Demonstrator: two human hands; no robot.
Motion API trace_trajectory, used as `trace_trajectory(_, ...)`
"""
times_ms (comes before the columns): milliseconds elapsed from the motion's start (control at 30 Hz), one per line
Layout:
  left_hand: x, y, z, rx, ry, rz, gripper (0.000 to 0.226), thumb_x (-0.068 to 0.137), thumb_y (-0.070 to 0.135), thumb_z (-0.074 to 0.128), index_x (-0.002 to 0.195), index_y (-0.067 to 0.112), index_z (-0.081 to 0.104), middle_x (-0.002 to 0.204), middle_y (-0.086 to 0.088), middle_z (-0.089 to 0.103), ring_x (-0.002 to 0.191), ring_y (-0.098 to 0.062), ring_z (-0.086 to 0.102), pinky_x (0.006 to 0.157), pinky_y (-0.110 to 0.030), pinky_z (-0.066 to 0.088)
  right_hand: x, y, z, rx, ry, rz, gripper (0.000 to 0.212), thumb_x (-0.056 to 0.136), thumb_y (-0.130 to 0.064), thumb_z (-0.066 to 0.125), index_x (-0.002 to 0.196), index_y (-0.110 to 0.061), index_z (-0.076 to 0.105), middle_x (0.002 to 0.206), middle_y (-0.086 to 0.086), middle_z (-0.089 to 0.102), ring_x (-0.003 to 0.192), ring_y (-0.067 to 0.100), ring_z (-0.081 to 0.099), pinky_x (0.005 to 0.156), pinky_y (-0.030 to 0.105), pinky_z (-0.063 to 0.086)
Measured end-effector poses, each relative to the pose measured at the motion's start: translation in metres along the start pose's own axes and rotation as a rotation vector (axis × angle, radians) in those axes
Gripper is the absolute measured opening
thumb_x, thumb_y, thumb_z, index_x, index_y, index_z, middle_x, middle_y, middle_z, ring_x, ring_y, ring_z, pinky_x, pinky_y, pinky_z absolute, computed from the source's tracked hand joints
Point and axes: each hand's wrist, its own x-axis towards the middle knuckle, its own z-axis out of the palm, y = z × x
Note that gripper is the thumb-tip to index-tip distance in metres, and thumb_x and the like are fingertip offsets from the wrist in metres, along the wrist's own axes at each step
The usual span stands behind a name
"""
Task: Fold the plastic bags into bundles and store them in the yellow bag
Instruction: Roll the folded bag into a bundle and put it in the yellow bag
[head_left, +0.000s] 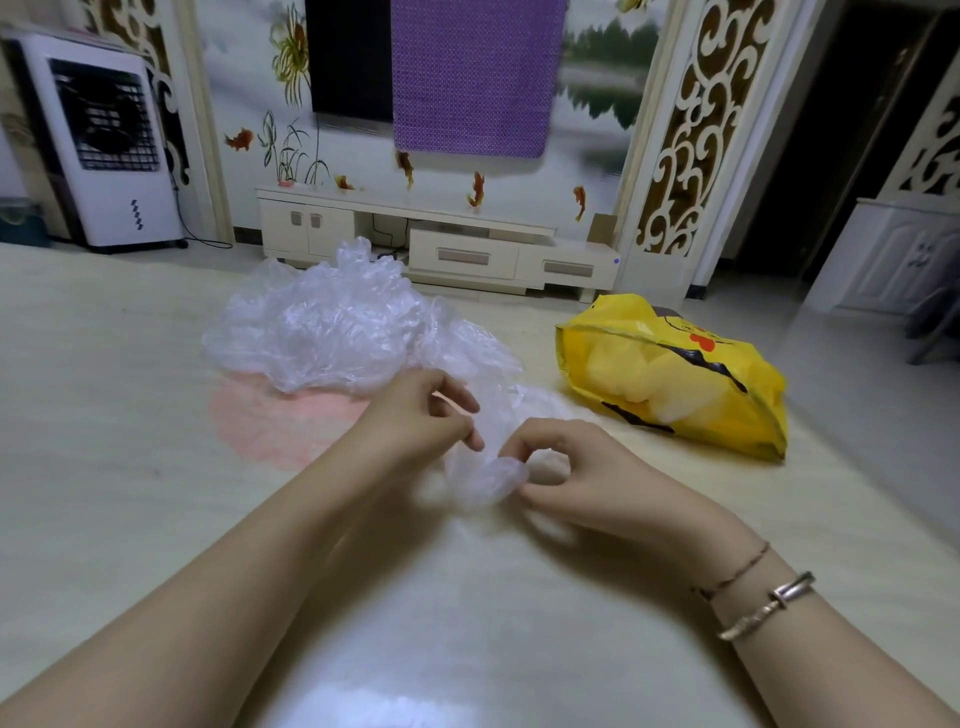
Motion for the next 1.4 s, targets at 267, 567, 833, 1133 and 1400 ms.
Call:
trace_trajectory(267, 0.008, -0.007, 0.01, 0.098, 0.016, -0.162, 0.046, 0.097, 0.05, 0.044, 0.104, 0.008, 0.06, 0.075, 0.002, 0.061, 0.067, -0.015, 0.058, 0.071, -0.029, 0.046, 0.015, 0.001, 0.005, 0.24, 0.18, 0.119, 0.027, 0.092, -0.019, 0.062, 0.068, -0.009, 0.063, 0.063, 0.0, 0.057, 0.058, 0.005, 0.049, 0.056, 0.014, 0.04)
trace_trajectory(567, 0.009, -0.011, 0.013, 0.188, -0.01, -0.181, 0.066, 0.081, 0.026, 0.073, 0.136, 0.016, 0.04, 0.102, -0.002, 0.063, 0.089, -0.017, 0.059, 0.064, -0.021, 0.04, 0.033, 0.022, 0.019, -0.127, 0.366, 0.343, 0.03, 0.08, -0.034, 0.07, 0.062, -0.018, 0.053, 0.061, -0.004, 0.058, 0.063, 0.014, 0.053, 0.064, 0.034, 0.041)
trace_trajectory(833, 0.011, -0.014, 0.016, 0.177, 0.055, -0.187, 0.072, 0.077, 0.022, 0.076, 0.137, 0.012, 0.038, 0.11, -0.006, 0.062, 0.1, -0.021, 0.06, 0.073, -0.027, 0.042, 0.017, 0.0, 0.011, -0.058, 0.327, 0.018, 0.014, 0.077, -0.014, 0.055, 0.085, -0.025, 0.055, 0.089, -0.013, 0.058, 0.086, 0.003, 0.048, 0.075, 0.018, 0.038)
trace_trajectory(1133, 0.013, -0.01, 0.003, 0.027, 0.006, -0.243, 0.066, 0.08, 0.02, 0.075, 0.137, 0.01, 0.042, 0.1, -0.011, 0.068, 0.064, -0.015, 0.058, 0.063, -0.026, 0.047, 0.011, 0.006, 0.015, -0.194, 0.032, 0.026, 0.037, 0.074, -0.033, 0.052, 0.111, -0.033, 0.054, 0.112, -0.015, 0.054, 0.111, 0.008, 0.045, 0.099, 0.031, 0.038)
trace_trajectory(1400, -0.003, 0.006, -0.012, 0.104, -0.131, -0.09, 0.058, 0.067, 0.042, 0.085, 0.116, 0.027, 0.057, 0.11, 0.01, 0.056, 0.085, 0.0, 0.053, 0.07, -0.019, 0.041, 0.011, 0.006, 0.014, -0.112, 0.128, 0.023, 0.021, 0.078, -0.014, 0.052, 0.095, -0.025, 0.059, 0.093, -0.008, 0.06, 0.09, 0.011, 0.053, 0.081, 0.03, 0.045)
